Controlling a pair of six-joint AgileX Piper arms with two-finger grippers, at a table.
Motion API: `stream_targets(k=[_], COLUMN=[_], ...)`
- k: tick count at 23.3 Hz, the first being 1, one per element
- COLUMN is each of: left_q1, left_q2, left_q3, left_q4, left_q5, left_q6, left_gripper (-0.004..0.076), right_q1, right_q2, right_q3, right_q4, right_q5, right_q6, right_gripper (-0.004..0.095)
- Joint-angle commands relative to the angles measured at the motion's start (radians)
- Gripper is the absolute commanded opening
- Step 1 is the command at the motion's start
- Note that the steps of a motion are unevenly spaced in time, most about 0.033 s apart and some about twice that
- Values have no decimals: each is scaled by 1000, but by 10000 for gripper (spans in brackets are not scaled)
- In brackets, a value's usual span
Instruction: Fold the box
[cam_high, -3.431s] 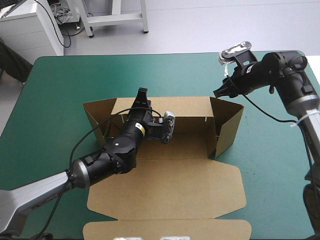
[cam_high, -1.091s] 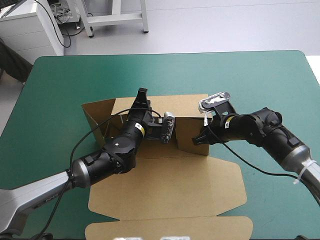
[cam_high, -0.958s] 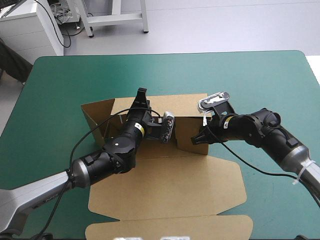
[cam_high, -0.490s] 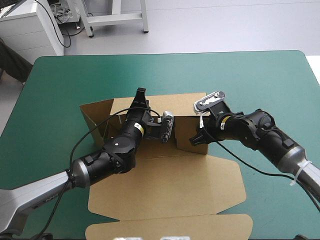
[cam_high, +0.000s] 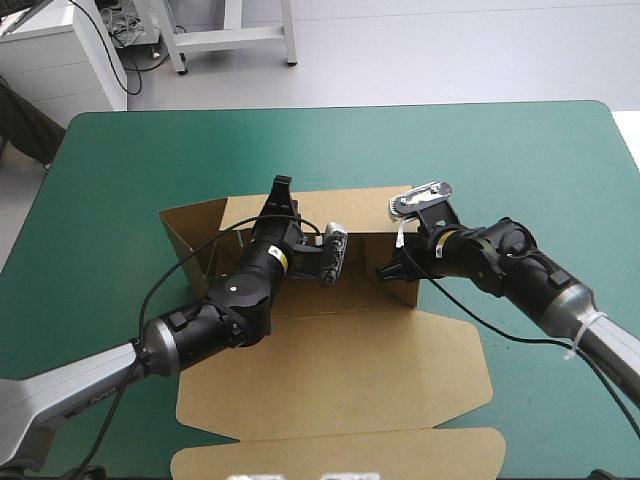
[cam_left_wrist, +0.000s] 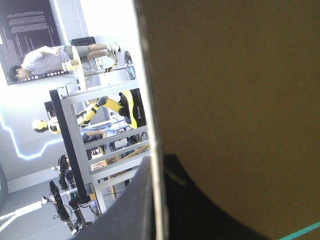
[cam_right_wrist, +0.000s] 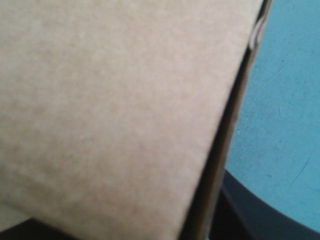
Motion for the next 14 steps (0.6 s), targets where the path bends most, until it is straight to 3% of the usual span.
stream_targets(k=[1,4,6,7,9,14], left_q1=[-13,-13,-13,-13,-13,-15], left_q2=[-26,-26,-26,-26,-26,-28], left_q3=[-13,-13,-13,-13,-13,-13], left_q4=[2,2,2,2,2,2], left_q5=[-49,-48,-48,-48,-52,-53], left_q6=[-4,-6,-6,-6,-6,-6], left_gripper=[-8,-8,-8,-8,-8,6], right_q1=[-4,-4,-4,-4,-4,-4], right_q2=[-14,-14,-14,-14,-14,-14], right_q3=[-5,21,34,34,34,34], right_q4=[3,3,3,4,10,10], right_q5=[-82,-144,-182,-182,-182,-222], right_q6=[-1,49,64,64,77,116], right_gripper=[437,397,292,158,-13,-9])
